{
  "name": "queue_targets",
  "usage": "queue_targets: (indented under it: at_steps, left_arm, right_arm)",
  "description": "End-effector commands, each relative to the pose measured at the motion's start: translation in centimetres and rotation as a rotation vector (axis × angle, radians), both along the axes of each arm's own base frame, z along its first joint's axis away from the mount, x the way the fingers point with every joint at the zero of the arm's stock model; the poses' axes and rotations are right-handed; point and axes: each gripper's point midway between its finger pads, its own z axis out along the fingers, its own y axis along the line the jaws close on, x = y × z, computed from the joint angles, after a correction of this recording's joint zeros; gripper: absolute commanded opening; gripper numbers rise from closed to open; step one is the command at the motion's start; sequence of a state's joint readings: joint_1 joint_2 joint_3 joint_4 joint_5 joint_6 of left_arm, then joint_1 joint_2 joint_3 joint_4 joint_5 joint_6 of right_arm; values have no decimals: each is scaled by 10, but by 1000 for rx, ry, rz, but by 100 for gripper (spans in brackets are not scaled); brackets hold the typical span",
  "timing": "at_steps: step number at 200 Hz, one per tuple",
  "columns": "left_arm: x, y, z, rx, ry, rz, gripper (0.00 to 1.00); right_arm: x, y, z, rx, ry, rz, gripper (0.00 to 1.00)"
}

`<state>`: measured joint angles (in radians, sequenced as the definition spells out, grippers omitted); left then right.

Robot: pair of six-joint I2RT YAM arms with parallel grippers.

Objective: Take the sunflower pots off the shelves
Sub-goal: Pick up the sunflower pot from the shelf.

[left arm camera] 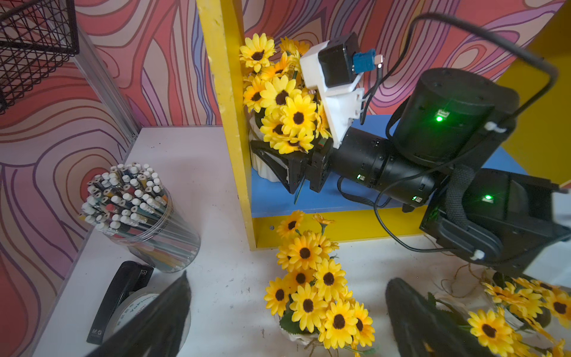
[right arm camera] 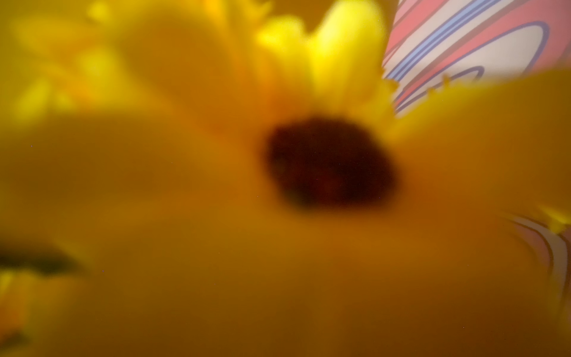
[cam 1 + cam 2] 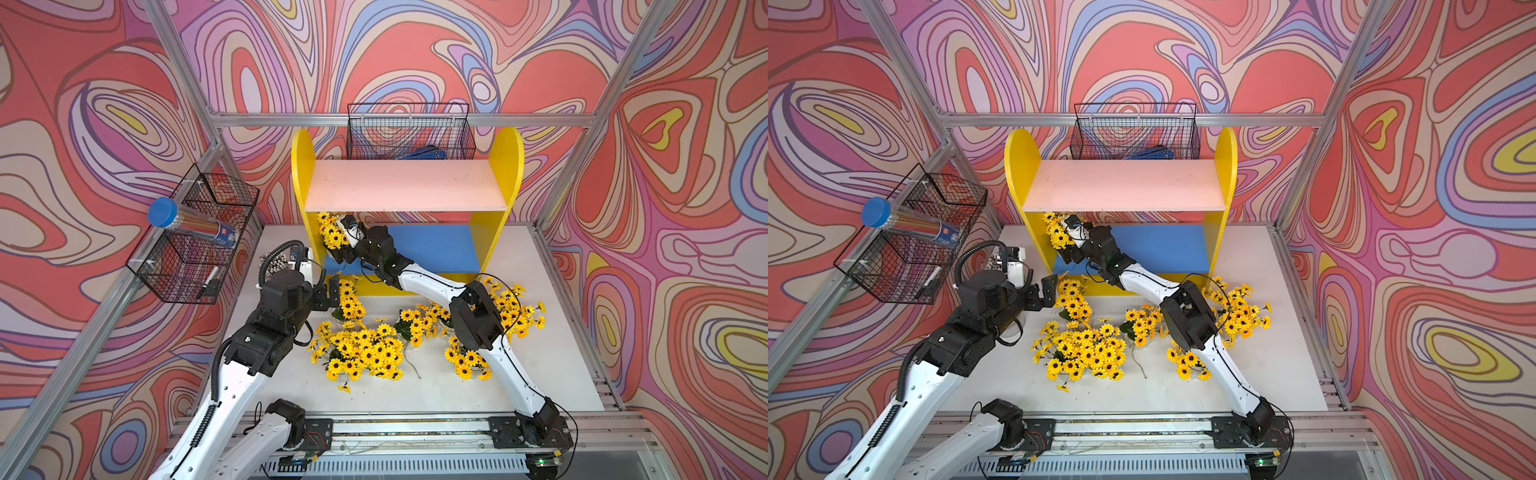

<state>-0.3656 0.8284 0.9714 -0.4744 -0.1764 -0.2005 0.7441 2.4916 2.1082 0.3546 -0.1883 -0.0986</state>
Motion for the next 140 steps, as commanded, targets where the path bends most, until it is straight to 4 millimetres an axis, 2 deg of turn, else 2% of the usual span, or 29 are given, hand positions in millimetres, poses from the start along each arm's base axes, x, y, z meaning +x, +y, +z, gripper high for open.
queue_targets:
  at_steps: [1, 45, 96, 140]
  left_arm:
    - [0, 2, 2, 6, -20, 1, 100]
    - [0, 1, 2, 3, -20, -3, 100]
    - [1, -1, 1, -6, -15, -9, 100]
    - [0, 0, 2, -8, -19, -8, 100]
  right_arm:
    - [-13, 2, 14, 41, 15, 33, 71]
    - [-21, -15, 43, 59, -49, -26, 59]
    - [-39, -40, 78, 95, -124, -76, 61]
    - [-41, -50, 78, 72, -131, -113, 59]
